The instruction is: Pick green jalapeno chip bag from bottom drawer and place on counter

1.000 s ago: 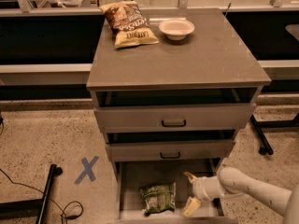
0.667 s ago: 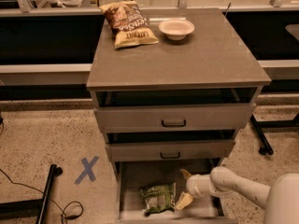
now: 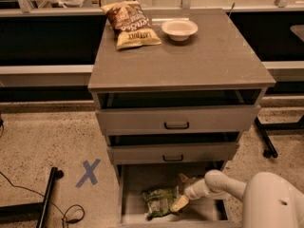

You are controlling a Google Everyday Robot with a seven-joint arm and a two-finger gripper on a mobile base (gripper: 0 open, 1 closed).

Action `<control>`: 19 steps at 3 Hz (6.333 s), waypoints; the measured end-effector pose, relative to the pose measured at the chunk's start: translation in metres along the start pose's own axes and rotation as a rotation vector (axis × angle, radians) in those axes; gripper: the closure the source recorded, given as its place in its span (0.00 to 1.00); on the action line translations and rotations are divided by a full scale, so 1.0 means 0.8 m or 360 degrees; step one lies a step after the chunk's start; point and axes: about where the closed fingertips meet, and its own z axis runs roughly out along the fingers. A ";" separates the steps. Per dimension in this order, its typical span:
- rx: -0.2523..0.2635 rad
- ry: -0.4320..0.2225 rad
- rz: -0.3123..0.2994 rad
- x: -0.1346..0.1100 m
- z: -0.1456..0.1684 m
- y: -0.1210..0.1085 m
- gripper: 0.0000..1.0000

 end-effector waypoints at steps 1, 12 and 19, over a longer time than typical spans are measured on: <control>-0.0019 0.0033 0.0046 0.015 0.022 -0.001 0.00; 0.0404 -0.0827 -0.0944 -0.275 -0.416 0.163 1.00; 0.0379 -0.0776 -0.1015 -0.572 -0.653 -0.019 1.00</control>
Offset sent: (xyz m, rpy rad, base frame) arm 0.0033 0.0036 -0.0427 -0.0230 0.0461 -0.0221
